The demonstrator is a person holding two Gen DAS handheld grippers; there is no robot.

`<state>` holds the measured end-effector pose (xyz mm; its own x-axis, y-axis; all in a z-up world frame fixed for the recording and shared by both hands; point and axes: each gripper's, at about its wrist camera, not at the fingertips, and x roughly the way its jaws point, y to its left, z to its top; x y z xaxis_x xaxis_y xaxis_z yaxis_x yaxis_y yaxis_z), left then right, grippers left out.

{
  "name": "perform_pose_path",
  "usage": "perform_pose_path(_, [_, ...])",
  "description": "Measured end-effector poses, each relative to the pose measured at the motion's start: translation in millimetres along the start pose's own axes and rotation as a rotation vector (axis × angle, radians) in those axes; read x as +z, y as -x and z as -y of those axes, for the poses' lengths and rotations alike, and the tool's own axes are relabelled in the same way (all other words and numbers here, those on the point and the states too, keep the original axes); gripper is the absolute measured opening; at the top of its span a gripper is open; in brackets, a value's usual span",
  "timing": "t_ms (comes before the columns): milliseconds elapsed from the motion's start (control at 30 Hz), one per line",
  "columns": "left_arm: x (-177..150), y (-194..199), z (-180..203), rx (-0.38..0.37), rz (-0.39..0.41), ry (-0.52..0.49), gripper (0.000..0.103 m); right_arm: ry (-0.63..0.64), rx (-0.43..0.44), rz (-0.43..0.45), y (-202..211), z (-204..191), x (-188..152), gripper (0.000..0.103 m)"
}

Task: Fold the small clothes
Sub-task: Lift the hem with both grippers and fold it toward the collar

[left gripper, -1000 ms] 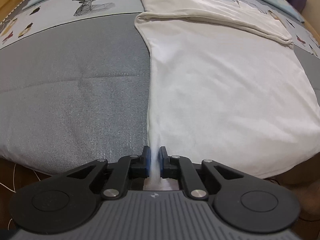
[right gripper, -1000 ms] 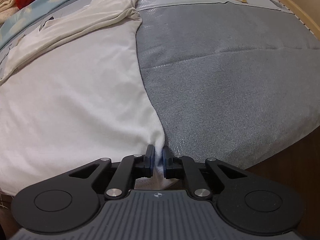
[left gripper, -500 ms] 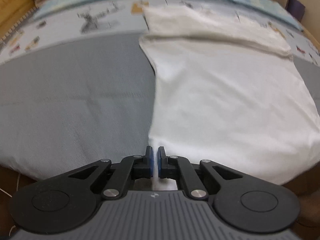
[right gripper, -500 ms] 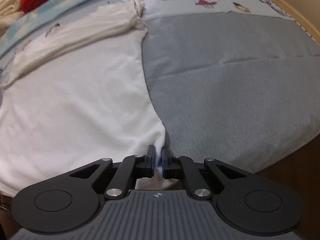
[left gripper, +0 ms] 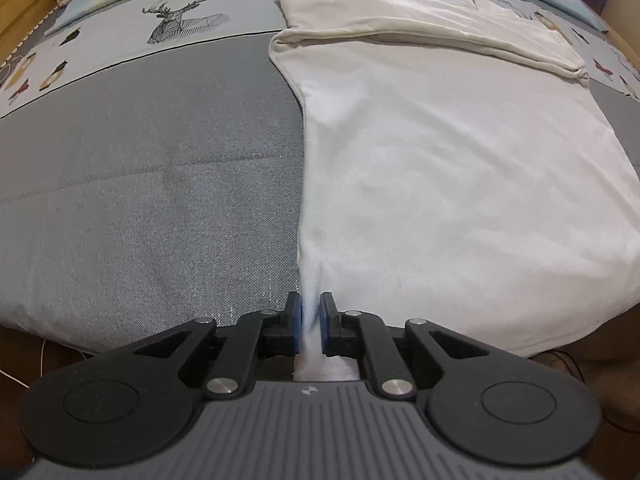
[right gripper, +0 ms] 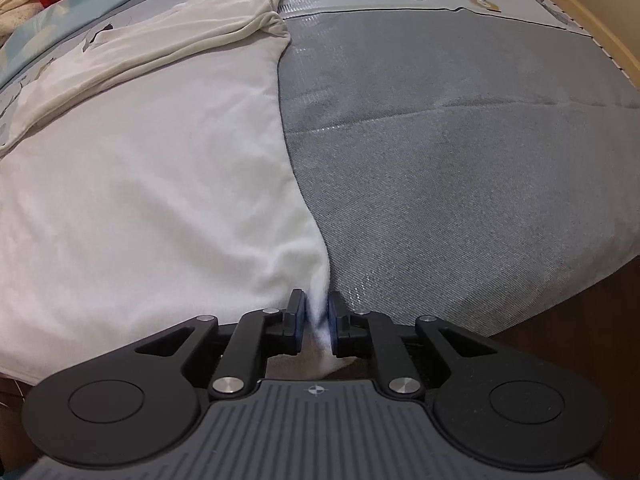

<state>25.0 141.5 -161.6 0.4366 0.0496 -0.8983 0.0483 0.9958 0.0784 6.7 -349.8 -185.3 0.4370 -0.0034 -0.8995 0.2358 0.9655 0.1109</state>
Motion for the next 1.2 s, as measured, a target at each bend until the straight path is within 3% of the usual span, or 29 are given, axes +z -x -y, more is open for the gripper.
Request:
perform_pose_path(233, [0.3, -1.6, 0.7, -0.003, -0.005, -0.008, 0.005, 0.036, -0.002, -0.001, 0.7, -4.8, -2.5, 0.018])
perform_pose_path(367, [0.8, -1.8, 3.6, 0.006, -0.002, -0.022, 0.006, 0.039, 0.011, 0.005, 1.0, -5.0, -2.0, 0.007])
perform_pose_path(467, [1.1, 0.2, 2.3, 0.005, 0.007, -0.011, 0.004, 0.024, 0.02, 0.017, 3.7, -3.7, -1.4, 0.006])
perform_pose_path(900, [2.9, 23.6, 2.5, -0.003, 0.111, -0.009, 0.004, 0.01, 0.086, 0.152, 28.6, -3.8, 4.7, 0.005])
perform_pose_path(1200, [6.8, 54.0, -2.8, -0.037, 0.221, 0.017, 0.003, -0.008, 0.153, 0.299, 73.6, -1.5, 15.4, 0.004])
